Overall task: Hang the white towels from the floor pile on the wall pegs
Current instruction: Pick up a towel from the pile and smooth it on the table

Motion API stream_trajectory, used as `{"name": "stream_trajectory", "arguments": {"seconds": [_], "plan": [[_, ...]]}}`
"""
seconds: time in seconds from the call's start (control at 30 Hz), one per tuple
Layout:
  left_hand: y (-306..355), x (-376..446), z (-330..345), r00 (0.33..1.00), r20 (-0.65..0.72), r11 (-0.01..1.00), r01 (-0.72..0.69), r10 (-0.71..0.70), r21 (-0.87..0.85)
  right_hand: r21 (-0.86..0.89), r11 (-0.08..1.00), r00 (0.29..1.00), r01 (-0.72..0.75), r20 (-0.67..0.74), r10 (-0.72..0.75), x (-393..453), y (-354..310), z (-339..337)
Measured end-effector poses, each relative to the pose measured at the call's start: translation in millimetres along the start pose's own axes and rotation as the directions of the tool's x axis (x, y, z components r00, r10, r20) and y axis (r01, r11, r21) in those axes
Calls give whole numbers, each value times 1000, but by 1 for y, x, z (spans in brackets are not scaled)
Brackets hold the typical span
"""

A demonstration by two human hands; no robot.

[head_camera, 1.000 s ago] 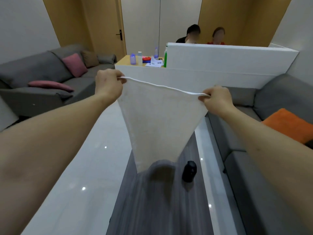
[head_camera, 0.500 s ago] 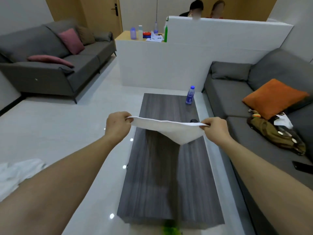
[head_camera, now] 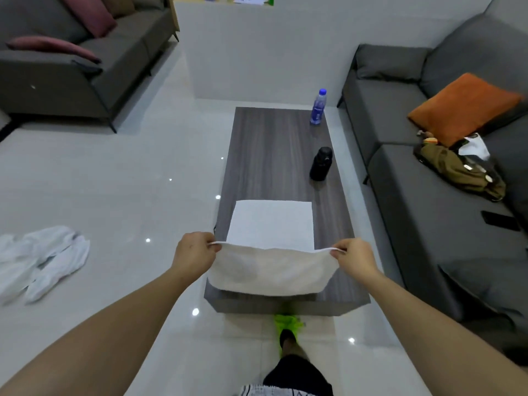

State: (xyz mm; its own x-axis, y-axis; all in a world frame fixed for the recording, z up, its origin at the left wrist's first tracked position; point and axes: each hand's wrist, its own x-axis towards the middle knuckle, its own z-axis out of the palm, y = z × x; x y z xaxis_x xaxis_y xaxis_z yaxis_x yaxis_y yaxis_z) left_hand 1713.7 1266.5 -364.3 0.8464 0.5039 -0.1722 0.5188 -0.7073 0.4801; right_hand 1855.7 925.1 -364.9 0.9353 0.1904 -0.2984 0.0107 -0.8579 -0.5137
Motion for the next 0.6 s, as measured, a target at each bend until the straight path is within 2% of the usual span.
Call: {"name": "stream_trajectory", "arguments": {"seconds": [0.23, 0.43, 0.6], "plan": [[18, 73, 26, 993, 101, 997, 55, -59, 44, -8, 998, 998, -62, 17, 62, 83, 6, 0], [35, 169, 58, 984, 97, 986, 144, -152, 86, 29, 995, 992, -92, 92, 89, 198, -7, 7], [36, 237, 84, 963, 62, 961, 257, -264, 104, 99, 989, 990, -109, 95, 100, 283, -26, 27]]}}
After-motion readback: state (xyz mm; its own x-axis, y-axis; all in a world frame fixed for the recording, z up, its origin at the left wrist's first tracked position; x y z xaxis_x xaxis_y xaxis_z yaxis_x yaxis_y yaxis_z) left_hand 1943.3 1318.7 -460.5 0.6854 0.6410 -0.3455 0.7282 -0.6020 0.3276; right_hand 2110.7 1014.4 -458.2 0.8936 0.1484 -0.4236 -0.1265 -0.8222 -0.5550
